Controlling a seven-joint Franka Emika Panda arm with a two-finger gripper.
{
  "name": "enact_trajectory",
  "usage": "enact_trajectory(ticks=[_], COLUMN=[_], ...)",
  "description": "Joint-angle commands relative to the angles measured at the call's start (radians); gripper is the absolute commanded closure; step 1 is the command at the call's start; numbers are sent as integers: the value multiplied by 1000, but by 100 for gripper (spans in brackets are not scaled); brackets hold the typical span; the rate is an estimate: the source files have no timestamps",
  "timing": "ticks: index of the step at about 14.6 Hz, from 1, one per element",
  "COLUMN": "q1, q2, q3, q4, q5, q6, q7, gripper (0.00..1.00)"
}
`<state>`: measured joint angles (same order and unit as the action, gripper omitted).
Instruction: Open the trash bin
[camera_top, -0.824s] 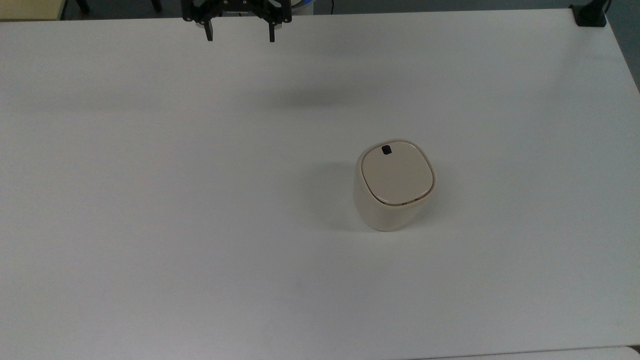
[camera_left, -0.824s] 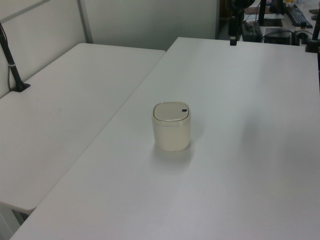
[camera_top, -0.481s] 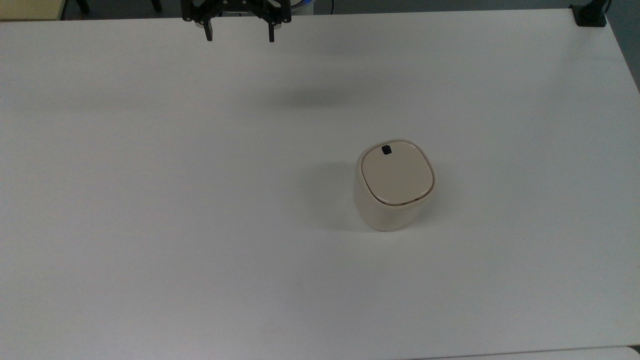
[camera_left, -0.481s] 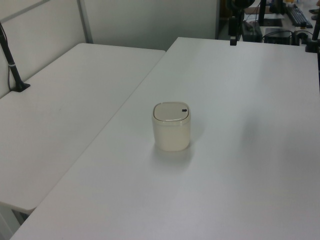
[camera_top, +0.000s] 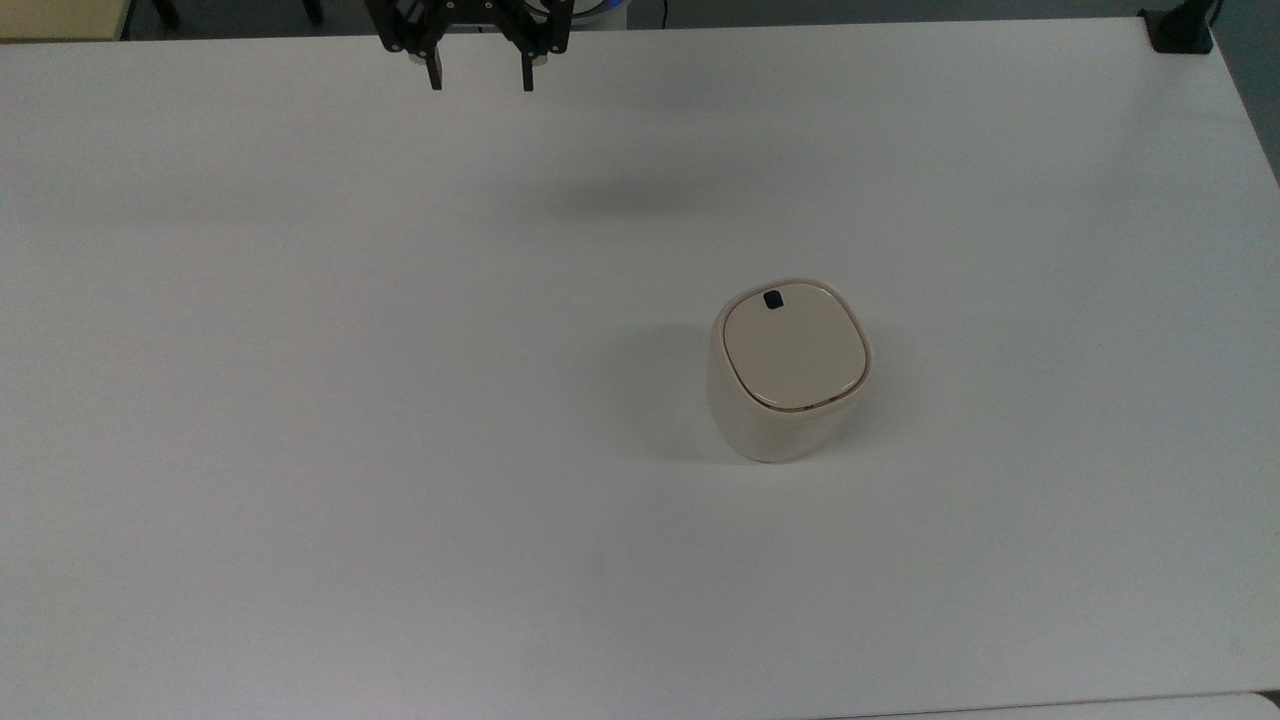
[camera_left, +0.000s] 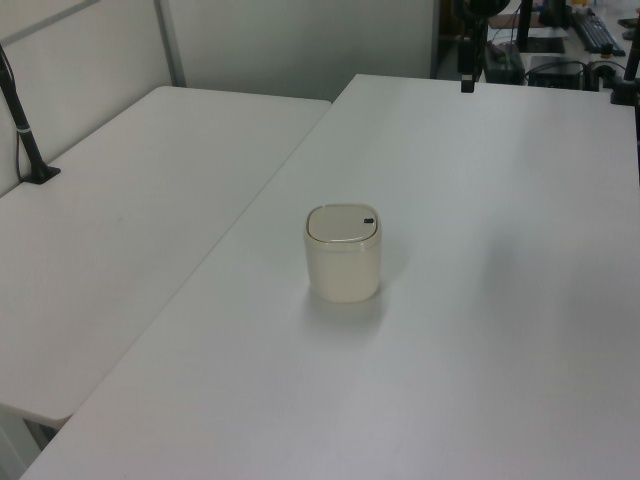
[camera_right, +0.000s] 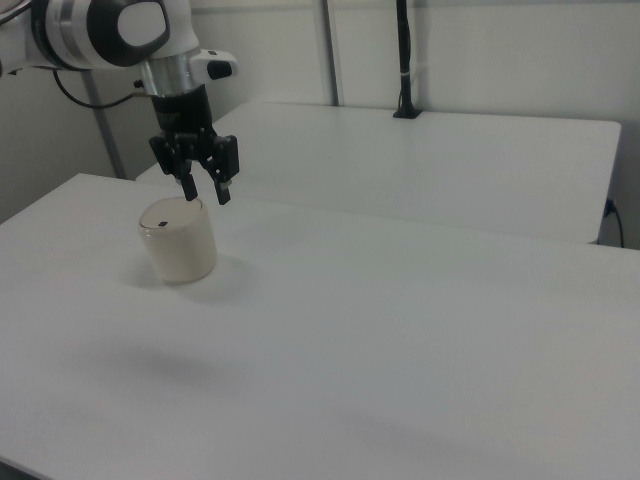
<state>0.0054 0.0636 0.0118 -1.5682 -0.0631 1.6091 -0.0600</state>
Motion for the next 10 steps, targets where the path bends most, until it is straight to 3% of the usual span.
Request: enact_trajectory(ticks=[1, 4, 10], q1=[-4, -2, 40], q2=[-13, -11, 54], q3=[4, 4, 14], q4=[-18, -18, -18], q5=[-11, -12, -11], q6=[15, 17, 109], q7=[-43, -43, -41], gripper=[74, 92, 98])
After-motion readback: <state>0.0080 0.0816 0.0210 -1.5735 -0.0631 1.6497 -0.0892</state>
